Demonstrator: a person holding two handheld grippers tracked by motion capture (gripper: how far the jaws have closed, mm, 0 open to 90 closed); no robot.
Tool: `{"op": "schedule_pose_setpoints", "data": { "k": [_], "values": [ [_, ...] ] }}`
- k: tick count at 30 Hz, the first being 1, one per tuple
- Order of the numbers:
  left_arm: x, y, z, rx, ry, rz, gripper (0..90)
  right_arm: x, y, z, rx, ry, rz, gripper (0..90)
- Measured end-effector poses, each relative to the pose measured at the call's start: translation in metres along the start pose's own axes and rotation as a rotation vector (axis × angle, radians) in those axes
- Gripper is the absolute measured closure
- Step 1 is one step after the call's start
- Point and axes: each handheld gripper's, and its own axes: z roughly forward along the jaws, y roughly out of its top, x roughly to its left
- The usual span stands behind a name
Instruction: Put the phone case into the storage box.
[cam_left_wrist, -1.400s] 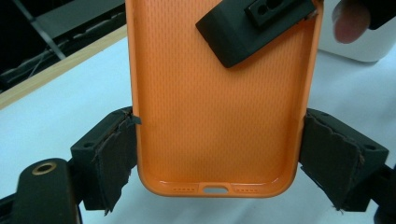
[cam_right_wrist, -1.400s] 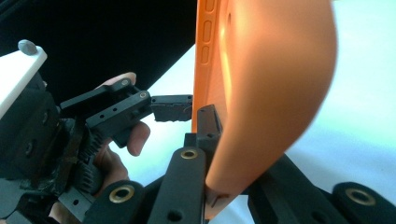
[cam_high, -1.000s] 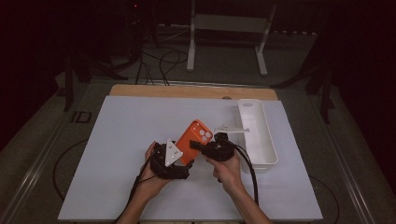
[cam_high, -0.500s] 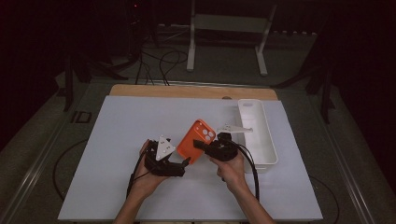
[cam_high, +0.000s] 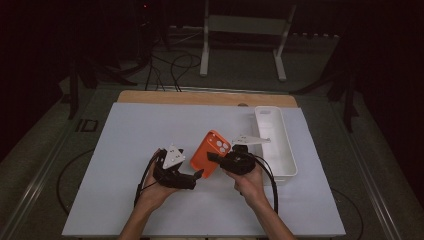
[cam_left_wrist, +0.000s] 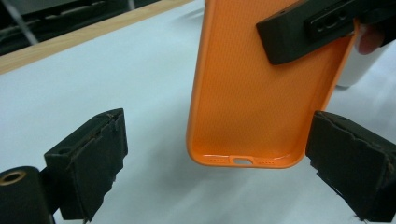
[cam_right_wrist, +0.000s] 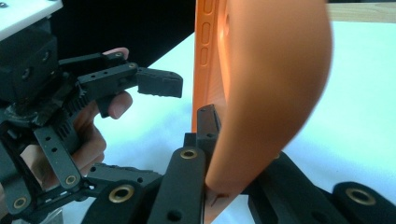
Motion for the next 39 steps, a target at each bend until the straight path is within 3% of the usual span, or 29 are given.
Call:
{"op": "schedule_pose_setpoints", "data": {
  "k": [8, 27, 33, 39],
  "values": [
    [-0.004, -0.001, 0.003, 0.021, -0.044, 0.031, 7.6, 0.003, 0.000, -0.004, 0.005, 0.026, -0.039, 86.5],
    [-0.006, -0.002, 0.006, 0.023, -0.138, 0.048, 11.2, 0.011, -0.002, -0.004, 0.019, 0.109, -0.130, 86.4],
    [-0.007, -0.002, 0.007, 0.024, -0.173, 0.046, 16.8, 0.013, -0.003, -0.003, 0.026, 0.133, -0.154, 86.5],
    [-0.007, -0.003, 0.008, 0.027, -0.212, 0.054, 28.3, 0.013, -0.003, -0.004, 0.017, 0.168, -0.167, 86.6]
  ]
}}
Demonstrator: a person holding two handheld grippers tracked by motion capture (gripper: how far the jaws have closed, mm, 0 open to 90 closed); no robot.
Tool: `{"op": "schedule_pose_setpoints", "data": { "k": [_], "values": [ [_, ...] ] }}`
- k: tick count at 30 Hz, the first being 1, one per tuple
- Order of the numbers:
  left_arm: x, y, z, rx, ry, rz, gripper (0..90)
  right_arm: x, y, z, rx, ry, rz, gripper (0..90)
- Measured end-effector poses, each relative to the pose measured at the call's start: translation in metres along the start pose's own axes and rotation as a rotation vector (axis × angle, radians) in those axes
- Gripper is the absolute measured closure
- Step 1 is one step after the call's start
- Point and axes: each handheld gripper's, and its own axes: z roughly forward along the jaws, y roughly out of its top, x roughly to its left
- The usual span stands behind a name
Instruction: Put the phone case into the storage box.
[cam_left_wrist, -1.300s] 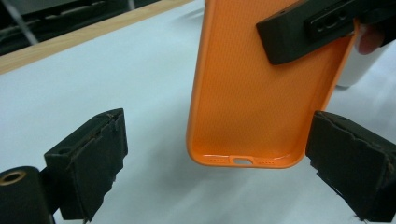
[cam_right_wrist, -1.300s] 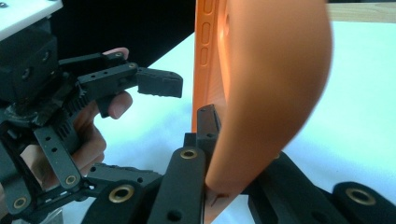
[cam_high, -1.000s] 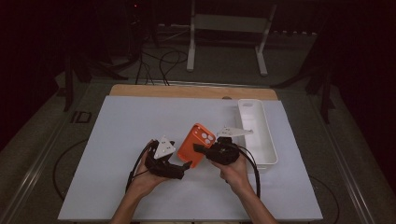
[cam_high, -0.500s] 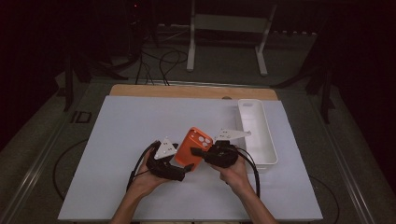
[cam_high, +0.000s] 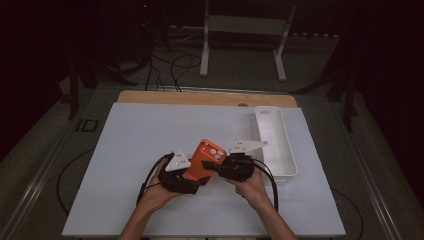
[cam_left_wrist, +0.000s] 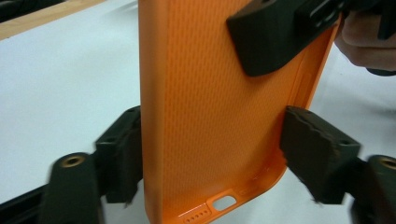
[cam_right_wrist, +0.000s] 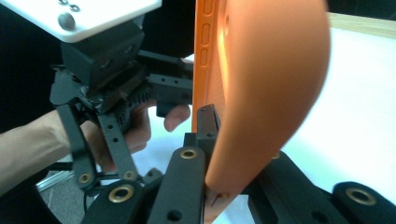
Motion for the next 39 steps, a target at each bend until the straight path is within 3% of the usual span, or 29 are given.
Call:
{"op": "schedule_pose_setpoints", "data": {
  "k": [9, 14, 26, 30, 36, 39],
  "values": [
    [0.005, -0.002, -0.003, -0.007, -0.076, -0.020, 44.1, -0.004, 0.000, -0.004, 0.003, 0.038, -0.014, 86.3],
    [0.005, -0.006, -0.004, -0.006, -0.105, -0.010, 54.3, -0.008, 0.000, -0.005, -0.001, 0.061, -0.002, 85.0],
    [0.007, -0.013, -0.004, -0.037, -0.167, -0.038, 78.7, -0.012, -0.001, -0.004, 0.022, 0.069, 0.006, 67.7],
    [0.006, -0.014, -0.003, -0.043, -0.163, -0.040, 80.4, -0.012, -0.001, -0.004, 0.020, 0.067, 0.014, 63.1],
    [0.004, -0.012, -0.006, -0.063, -0.120, -0.026, 81.4, -0.013, -0.002, -0.002, 0.022, 0.047, 0.034, 53.6],
    [0.002, -0.012, -0.007, -0.072, -0.109, -0.020, 84.9, -0.011, -0.002, 0.000, 0.030, 0.022, 0.029, 45.4]
  ]
}}
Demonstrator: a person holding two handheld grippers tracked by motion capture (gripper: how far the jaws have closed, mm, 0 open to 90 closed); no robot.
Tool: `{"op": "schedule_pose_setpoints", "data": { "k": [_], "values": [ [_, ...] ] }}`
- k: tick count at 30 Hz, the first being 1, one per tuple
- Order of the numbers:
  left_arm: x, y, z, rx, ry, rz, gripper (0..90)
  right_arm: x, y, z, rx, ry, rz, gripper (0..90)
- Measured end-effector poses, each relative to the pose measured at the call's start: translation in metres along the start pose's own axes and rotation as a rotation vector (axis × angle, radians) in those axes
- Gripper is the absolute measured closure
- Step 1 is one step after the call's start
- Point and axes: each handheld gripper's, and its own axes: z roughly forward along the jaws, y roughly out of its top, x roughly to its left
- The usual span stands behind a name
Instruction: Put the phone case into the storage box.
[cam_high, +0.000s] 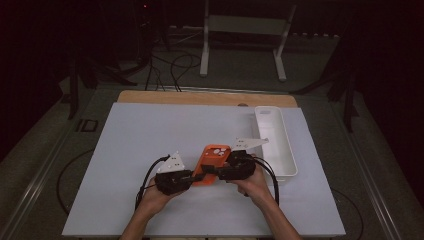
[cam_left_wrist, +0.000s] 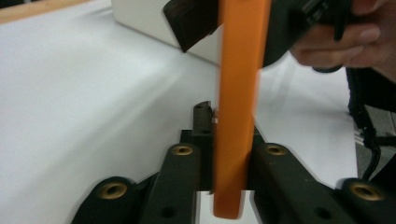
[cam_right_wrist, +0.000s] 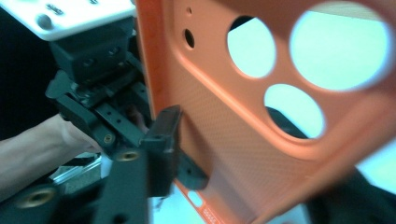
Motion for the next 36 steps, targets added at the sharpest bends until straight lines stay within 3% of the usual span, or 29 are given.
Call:
{"op": "schedule_pose_setpoints", "data": {
  "k": [11, 19, 36],
  "values": [
    [0.000, 0.001, -0.005, -0.024, 0.044, 0.005, 85.0, 0.001, 0.000, 0.000, -0.004, -0.095, 0.016, 25.1],
    [0.001, 0.001, -0.007, -0.033, 0.071, -0.002, 84.9, 0.006, 0.000, -0.002, 0.001, -0.159, -0.004, 17.4],
    [0.002, 0.001, -0.010, -0.045, 0.135, -0.011, 84.9, 0.008, 0.000, -0.004, -0.011, -0.187, -0.002, 12.3]
  ]
}}
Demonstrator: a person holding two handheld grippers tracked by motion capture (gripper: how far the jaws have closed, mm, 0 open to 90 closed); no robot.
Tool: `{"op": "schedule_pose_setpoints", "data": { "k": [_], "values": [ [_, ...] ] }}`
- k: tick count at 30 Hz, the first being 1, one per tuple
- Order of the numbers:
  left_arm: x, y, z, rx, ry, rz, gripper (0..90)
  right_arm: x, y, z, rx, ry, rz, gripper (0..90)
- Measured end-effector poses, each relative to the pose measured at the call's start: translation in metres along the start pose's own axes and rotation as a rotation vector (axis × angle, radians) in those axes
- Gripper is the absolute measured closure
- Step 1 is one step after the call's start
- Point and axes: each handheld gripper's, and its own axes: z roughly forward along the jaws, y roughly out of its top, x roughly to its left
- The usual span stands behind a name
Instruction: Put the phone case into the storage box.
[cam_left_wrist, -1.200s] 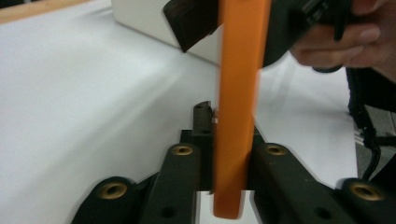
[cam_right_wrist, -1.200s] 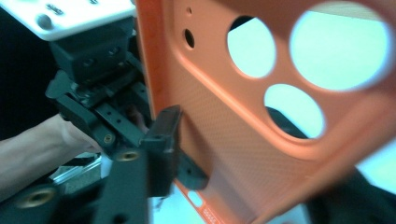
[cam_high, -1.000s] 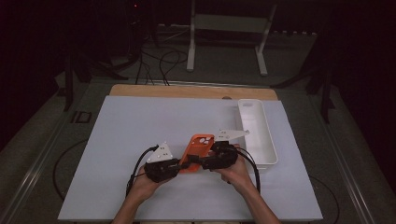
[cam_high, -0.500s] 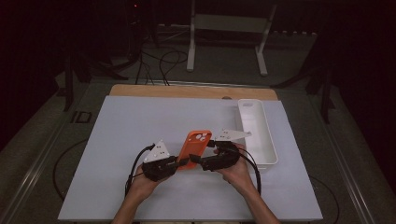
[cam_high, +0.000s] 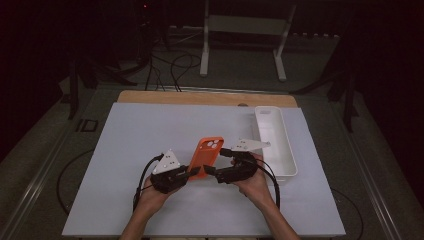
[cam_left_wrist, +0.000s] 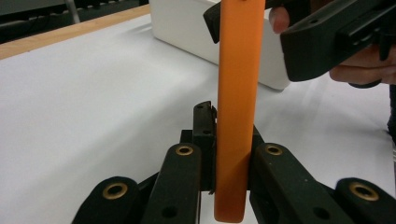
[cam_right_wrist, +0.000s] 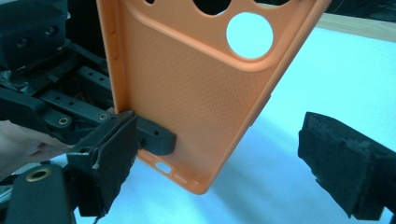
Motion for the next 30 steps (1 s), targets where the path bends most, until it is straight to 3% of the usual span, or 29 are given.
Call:
{"op": "schedule_pose_setpoints", "data": {
  "k": [30],
  "values": [
    [-0.0010, -0.0027, 0.0000, -0.023, 0.138, -0.021, 84.9, -0.0004, 0.0052, -0.0068, -0.056, -0.056, 0.033, 13.0]
  ]
}}
